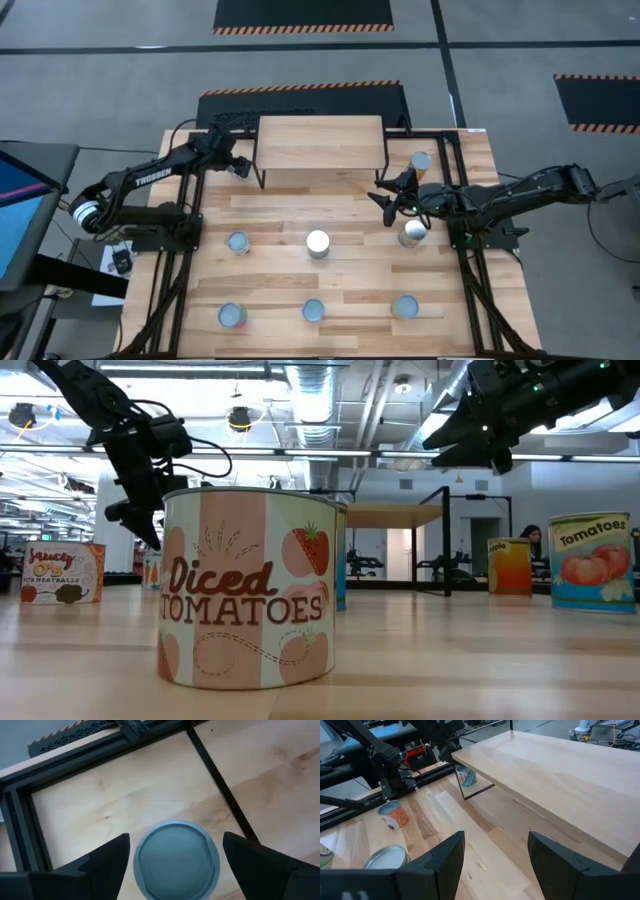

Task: Pick and place cans onto a shelf
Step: Put the canned carrots on the shelf

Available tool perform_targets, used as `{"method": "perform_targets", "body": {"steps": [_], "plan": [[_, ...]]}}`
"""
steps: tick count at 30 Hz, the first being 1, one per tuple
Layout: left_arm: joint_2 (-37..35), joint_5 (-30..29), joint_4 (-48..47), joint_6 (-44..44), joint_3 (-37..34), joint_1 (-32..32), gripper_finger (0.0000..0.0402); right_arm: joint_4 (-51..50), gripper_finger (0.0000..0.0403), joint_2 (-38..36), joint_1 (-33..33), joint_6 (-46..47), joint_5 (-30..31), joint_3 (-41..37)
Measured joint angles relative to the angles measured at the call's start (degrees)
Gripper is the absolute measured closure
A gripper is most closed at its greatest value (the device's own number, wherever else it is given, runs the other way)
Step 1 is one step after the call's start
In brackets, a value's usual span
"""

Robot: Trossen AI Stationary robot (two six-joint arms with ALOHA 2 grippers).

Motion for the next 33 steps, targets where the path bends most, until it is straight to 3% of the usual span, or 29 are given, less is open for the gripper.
{"method": "perform_targets", "body": {"steps": [6, 19, 23, 28, 33], "plan": [[0.62, -0.02, 0.36, -0.02, 0.00, -0.02, 0.0067, -0.04, 0.0158, 0.00, 0.00, 0.00, -0.02, 0.00], [10.94, 1.23, 4.04, 0.87, -0.02, -0.03, 0.0062, -0.90, 0.0158, 0.03, 0.00, 0.94, -0.02, 0.00], [10.67, 1.45, 3.69, 0.85, -0.02, -0.02, 0.0079, -1.43, 0.0158, 0.02, 0.00, 1.38, -0.02, 0.00], [8.43, 1.31, 0.95, 0.36, -0.02, -0.02, 0.0128, -2.40, 0.0159, 0.02, 0.00, 2.32, -0.02, 0.00], [3.88, -0.10, -1.17, -0.65, -0.02, -0.02, 0.0133, -2.38, 0.0159, 0.03, 0.00, 2.87, -0.02, 0.00]]}}
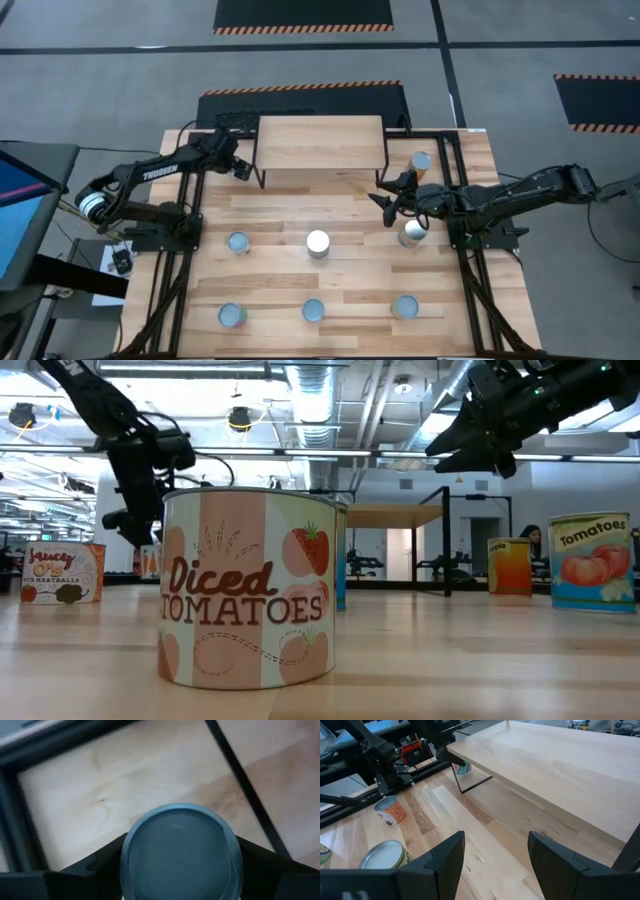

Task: Pick and place cans onto a shelf
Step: Put the canned carrots on the shelf

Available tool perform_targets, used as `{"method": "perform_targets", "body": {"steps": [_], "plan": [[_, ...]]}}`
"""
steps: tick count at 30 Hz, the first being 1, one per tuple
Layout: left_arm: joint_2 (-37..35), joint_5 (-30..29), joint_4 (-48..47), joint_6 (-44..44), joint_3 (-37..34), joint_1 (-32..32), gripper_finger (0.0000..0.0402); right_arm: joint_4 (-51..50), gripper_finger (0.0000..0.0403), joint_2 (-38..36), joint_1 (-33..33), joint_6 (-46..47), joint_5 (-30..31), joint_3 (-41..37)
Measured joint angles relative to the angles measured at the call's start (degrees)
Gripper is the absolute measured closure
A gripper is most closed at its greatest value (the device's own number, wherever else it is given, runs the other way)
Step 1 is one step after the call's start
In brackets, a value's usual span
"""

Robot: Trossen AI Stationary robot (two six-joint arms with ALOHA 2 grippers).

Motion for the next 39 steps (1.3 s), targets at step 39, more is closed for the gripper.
{"method": "perform_targets", "body": {"steps": [39], "plan": [[-1.32, -0.71, 0.44, 2.91, 31.66, -10.22, 0.0114, -0.82, 0.0158, -0.01, -0.04, 0.27, -0.01, 0.00]]}}
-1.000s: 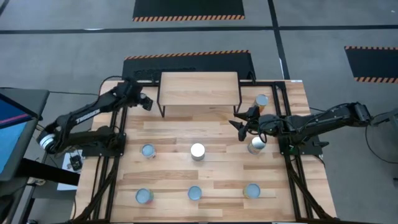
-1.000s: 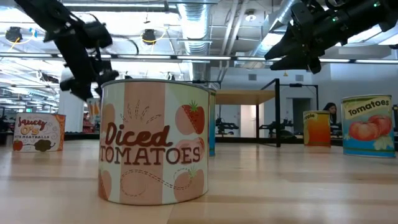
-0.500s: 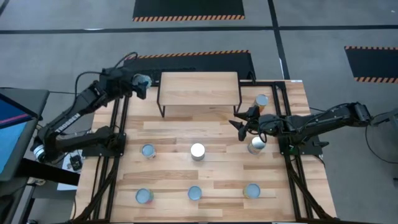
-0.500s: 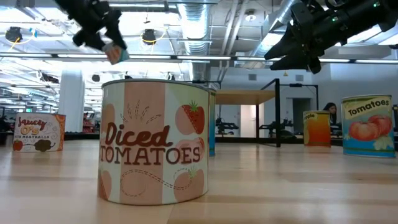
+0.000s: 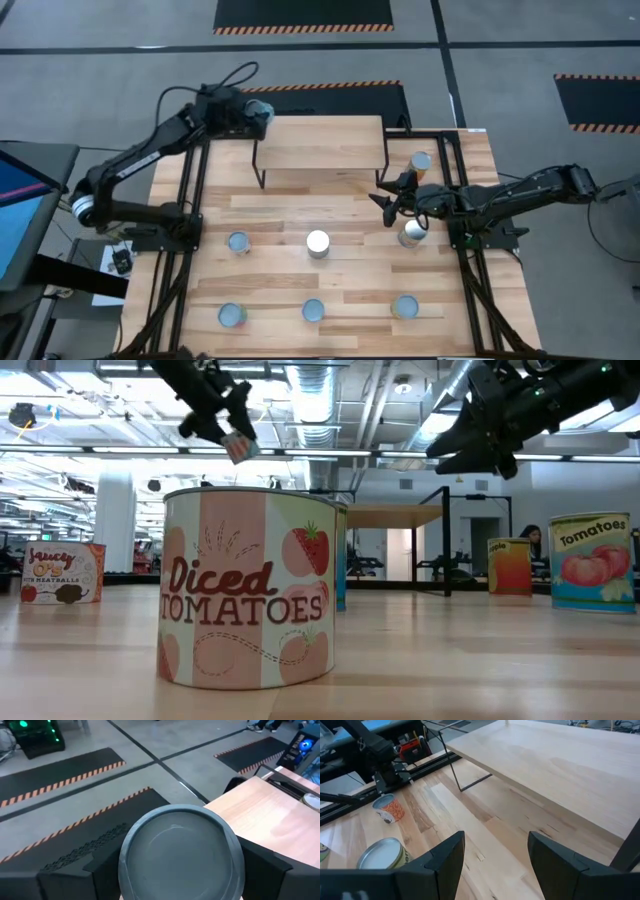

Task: Pick and place cans onto a shelf
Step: Put the canned carrots on the shelf

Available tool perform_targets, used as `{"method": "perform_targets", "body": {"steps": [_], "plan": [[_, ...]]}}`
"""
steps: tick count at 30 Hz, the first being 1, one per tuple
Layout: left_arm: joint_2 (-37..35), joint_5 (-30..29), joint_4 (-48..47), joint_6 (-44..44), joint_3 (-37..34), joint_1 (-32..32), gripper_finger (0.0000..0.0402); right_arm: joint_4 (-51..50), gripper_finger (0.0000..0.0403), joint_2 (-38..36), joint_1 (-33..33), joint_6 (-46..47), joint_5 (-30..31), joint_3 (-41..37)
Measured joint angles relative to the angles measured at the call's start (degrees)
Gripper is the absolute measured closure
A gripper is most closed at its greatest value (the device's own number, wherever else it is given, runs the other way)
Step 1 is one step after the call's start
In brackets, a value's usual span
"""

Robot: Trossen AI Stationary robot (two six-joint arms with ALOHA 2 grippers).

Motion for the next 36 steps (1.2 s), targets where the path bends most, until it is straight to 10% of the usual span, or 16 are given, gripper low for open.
{"method": "perform_targets", "body": {"steps": [36], "plan": [[17.22, 6.71, 9.59, 3.46, 2.69, -2.54, 0.0111, -0.43, 0.0158, 0.02, -0.97, 0.15, 0.04, -0.02]]}}
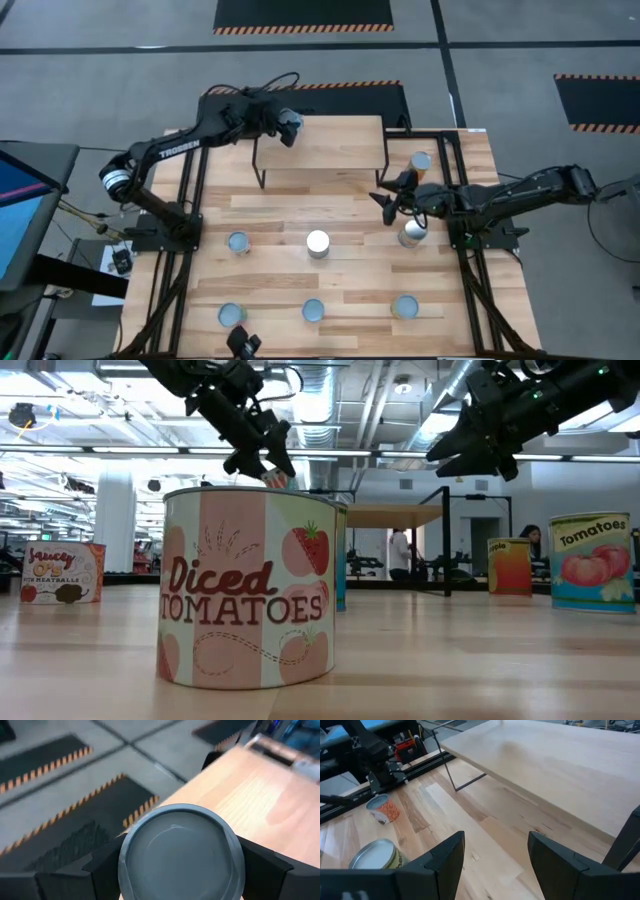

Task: Pick and place cans onto a shelf
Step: Put the canned carrots on the shelf

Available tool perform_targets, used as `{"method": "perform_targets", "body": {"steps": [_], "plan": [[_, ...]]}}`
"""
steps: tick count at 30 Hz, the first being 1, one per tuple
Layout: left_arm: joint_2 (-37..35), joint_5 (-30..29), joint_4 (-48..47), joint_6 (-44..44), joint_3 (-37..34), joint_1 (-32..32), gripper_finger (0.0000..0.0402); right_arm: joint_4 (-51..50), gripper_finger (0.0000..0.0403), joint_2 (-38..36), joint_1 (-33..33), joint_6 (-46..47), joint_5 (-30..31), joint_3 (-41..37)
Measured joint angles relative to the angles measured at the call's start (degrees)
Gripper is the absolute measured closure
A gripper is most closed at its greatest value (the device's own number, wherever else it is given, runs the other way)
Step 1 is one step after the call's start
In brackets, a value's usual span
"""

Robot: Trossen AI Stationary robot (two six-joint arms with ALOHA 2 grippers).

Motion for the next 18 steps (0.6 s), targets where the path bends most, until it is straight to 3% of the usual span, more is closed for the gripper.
{"method": "perform_targets", "body": {"steps": [5, 11, 14, 18], "plan": [[5.02, -0.92, -11.48, 1.00, 7.10, -0.35, 0.0111, 0.26, 0.0158, 0.00, -0.28, -0.01, -0.01, 0.00], [7.81, -8.85, -21.88, 5.29, 14.53, -0.04, 0.0111, -0.30, 0.0158, 0.00, -0.40, -0.47, -0.01, 0.00], [7.93, -8.82, -25.79, 6.39, 17.13, 1.04, 0.0111, -0.70, 0.0158, 0.00, -0.63, -0.45, 0.01, 0.00], [7.93, -4.13, -28.87, 5.48, 19.53, 3.17, 0.0111, -0.87, 0.0158, 0.00, -0.58, -0.45, -0.01, 0.00]]}}
